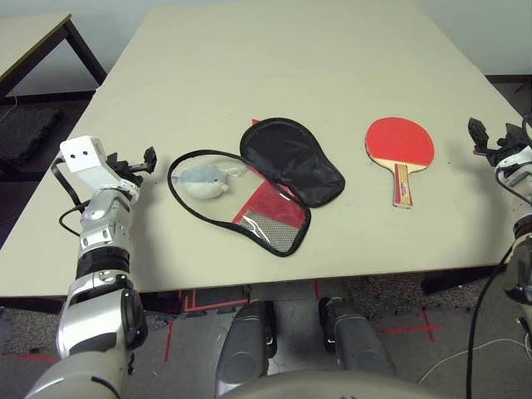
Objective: Store the ping-pong paddle in its case and zip it.
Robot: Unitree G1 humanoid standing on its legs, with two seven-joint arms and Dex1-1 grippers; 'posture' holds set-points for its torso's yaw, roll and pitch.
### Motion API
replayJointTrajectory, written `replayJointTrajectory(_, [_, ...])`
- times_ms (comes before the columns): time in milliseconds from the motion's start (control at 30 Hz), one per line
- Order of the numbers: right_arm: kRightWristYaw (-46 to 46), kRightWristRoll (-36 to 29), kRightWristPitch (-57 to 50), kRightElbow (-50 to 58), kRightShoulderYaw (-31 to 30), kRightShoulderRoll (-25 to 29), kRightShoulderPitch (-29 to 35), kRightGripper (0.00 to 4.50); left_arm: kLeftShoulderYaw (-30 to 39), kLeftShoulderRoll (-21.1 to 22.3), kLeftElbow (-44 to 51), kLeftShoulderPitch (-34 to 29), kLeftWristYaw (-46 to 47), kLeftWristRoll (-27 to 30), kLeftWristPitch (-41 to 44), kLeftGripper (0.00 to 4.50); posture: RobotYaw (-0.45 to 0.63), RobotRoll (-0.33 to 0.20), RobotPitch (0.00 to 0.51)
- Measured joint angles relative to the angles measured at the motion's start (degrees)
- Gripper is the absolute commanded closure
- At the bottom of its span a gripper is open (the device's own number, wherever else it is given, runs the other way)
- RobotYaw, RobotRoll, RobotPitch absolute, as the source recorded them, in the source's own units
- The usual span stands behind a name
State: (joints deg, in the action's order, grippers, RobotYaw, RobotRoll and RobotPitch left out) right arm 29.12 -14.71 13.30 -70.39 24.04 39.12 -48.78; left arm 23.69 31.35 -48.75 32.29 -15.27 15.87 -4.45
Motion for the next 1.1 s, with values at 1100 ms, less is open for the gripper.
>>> replayJointTrajectory(1100, [-14.99,-5.05,-55.80,59.70,-3.92,-8.80,9.85,0.02,-14.02,3.43,23.16,20.28,-26.33,4.36,30.30,0.00,-0.01,0.000,0.147])
